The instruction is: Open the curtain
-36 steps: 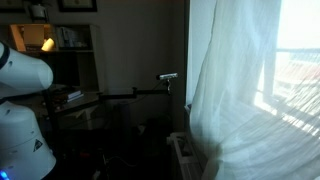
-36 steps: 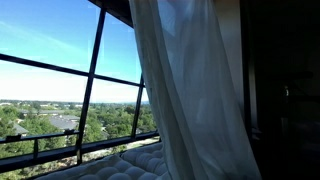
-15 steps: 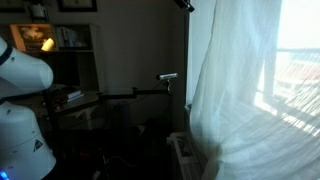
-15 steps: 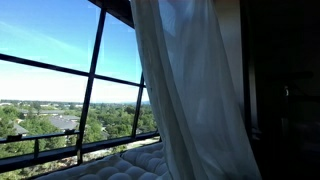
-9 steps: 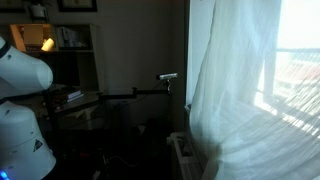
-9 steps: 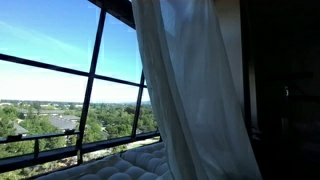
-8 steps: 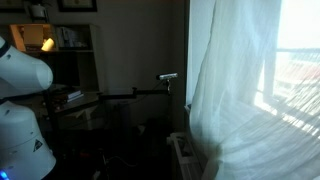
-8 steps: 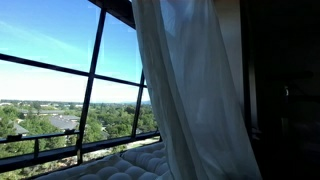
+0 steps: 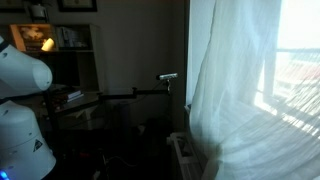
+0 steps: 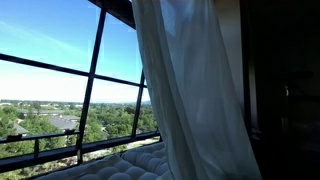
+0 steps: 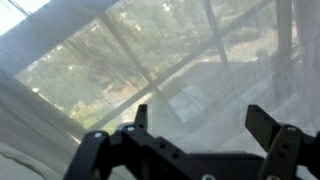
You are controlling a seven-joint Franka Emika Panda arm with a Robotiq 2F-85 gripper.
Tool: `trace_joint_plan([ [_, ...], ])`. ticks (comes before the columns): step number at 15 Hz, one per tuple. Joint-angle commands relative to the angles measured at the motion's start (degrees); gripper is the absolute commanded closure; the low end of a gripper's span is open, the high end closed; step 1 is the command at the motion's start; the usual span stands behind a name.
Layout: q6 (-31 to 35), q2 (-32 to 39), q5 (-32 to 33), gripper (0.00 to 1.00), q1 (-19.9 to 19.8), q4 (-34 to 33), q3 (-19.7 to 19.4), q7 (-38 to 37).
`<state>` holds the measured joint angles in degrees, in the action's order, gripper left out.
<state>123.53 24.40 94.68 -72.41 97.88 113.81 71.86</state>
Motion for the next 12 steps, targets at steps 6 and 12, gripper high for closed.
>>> trace_joint_plan([
  [6,-9.3,-6.4,16.3,0.00,-4.2,-0.4,2.7,-1.5],
  [12,-18.2,-7.4,22.1,0.00,-3.9,0.5,3.5,-0.9],
])
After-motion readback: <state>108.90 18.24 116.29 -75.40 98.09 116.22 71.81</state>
